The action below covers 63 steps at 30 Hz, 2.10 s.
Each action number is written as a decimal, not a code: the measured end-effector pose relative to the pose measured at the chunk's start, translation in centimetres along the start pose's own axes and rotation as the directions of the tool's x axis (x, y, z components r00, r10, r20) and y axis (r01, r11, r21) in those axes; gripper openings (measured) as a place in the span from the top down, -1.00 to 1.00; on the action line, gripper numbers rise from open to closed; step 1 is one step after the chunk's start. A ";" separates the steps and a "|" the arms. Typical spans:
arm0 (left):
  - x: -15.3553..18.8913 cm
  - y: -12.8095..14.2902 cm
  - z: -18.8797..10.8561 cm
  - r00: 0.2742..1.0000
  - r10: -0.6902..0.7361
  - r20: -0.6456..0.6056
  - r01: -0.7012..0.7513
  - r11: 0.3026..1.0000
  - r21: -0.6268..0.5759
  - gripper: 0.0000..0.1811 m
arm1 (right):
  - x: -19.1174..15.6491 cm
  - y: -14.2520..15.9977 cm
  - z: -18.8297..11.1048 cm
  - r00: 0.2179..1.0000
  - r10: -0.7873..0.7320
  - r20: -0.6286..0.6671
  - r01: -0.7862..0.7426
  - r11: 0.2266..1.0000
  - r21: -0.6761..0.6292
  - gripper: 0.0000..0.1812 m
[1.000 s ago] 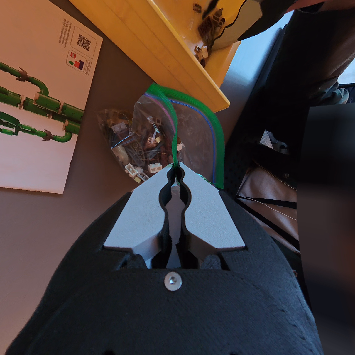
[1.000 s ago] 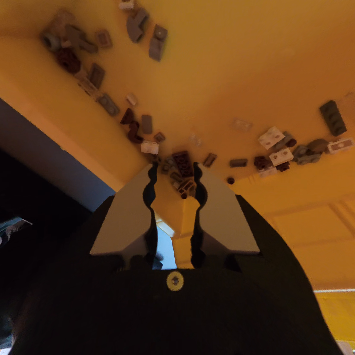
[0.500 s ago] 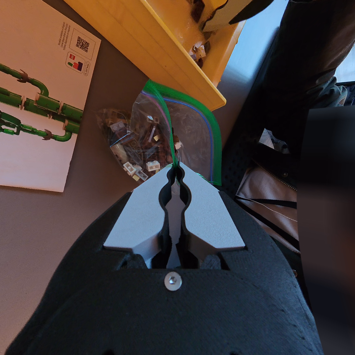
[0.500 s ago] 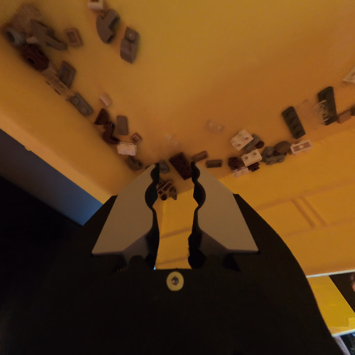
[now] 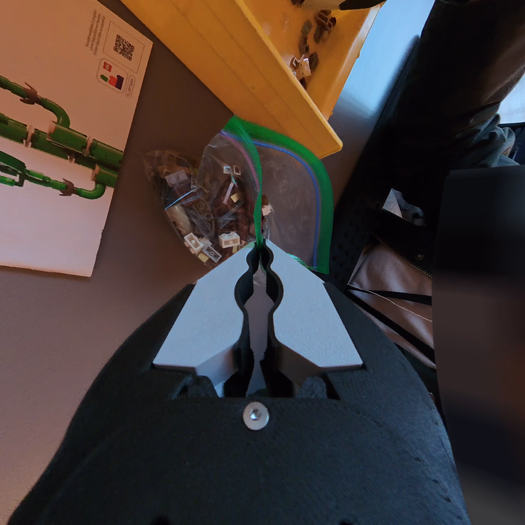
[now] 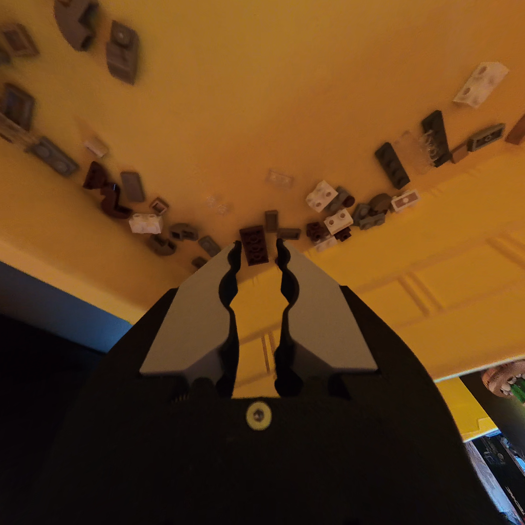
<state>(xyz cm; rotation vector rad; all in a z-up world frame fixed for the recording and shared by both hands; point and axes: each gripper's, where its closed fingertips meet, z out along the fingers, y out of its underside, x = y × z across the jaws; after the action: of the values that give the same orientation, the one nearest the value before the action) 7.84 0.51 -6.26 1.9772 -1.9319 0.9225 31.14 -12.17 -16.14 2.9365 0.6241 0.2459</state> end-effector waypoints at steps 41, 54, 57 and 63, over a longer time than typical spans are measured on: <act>-12.8 -2.7 -7.1 0.718 -0.188 0.671 -0.534 0.470 0.703 -0.21 | -12.9 -16.7 -18.5 0.917 -0.392 -0.071 0.225 0.362 0.905 0.64; -14.7 -2.6 -6.6 0.608 -0.253 0.753 -0.588 0.493 0.641 -0.01 | 5.0 -5.0 -8.6 0.966 0.249 -0.075 -0.165 0.810 0.562 0.58; -14.6 -2.8 -6.1 0.601 -0.232 0.765 -0.597 0.506 0.622 0.01 | 4.4 -4.7 -5.3 0.938 0.348 0.007 -0.320 0.854 0.411 0.59; -14.4 -3.0 -5.8 0.598 -0.215 0.772 -0.604 0.513 0.611 0.02 | 3.7 -3.8 -1.3 0.881 0.468 0.069 -0.471 0.854 0.220 0.69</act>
<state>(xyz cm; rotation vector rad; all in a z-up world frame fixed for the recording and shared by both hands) 10.02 15.89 -9.26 3.2044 -2.5231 1.4455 32.78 -7.11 -14.99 3.2717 -0.0960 0.2106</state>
